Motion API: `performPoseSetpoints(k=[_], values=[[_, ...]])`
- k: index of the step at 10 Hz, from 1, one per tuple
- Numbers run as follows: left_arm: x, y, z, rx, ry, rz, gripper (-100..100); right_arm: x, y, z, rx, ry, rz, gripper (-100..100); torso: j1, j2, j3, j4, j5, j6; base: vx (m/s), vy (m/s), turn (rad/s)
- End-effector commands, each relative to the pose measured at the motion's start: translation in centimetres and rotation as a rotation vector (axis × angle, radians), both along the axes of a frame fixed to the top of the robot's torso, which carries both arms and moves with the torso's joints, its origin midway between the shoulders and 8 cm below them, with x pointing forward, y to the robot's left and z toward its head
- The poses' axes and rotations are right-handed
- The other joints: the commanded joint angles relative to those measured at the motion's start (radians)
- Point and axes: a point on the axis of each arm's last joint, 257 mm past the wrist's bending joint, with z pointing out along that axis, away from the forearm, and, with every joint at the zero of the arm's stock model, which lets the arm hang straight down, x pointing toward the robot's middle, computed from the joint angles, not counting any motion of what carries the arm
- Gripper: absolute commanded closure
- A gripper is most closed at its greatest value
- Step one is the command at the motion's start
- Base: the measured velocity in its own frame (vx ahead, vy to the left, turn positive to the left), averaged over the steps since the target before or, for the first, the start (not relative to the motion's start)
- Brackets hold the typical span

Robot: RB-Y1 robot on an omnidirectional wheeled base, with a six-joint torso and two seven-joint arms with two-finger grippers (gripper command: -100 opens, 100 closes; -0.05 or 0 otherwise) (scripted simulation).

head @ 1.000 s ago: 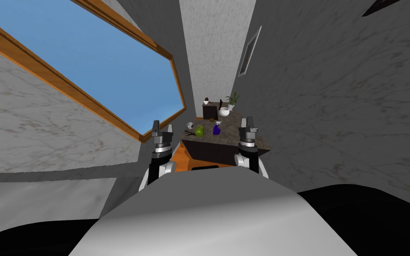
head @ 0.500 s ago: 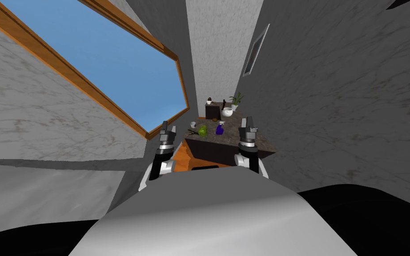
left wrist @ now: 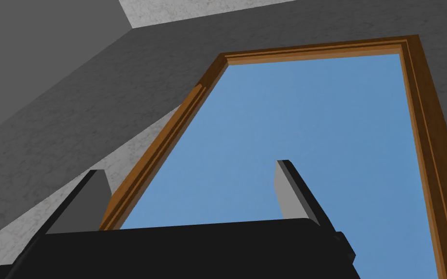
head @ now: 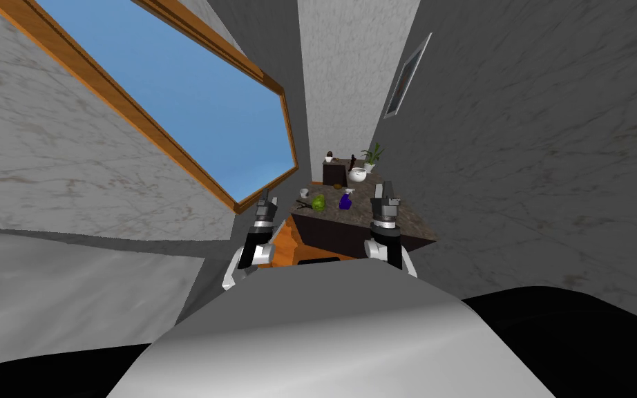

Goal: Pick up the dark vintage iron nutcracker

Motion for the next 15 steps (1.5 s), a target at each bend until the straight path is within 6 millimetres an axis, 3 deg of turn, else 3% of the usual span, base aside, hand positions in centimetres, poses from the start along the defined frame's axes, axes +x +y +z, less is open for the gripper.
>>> performPoseSetpoints(k=[1,8,15], values=[[0.5,0.3,-0.8,0.009,0.032,0.008,-100,0.0,0.0,0.0,0.000,0.000,0.000,0,0.000,0.000,0.000,0.000,0.000,0.000,-0.010,0.018,0.039],[5.1,1.0,-5.7,0.069,0.213,0.061,-100,0.0,0.0,0.0,0.000,0.000,0.000,0,-0.001,0.000,0.000,0.000,0.000,0.000,-0.007,0.013,0.058],[7.8,1.8,-9.7,0.102,0.371,0.101,-100,0.0,0.0,0.0,0.000,0.000,0.000,0,-0.003,-0.001,0.000,0.000,-0.001,0.000,-0.001,-0.005,0.020]])
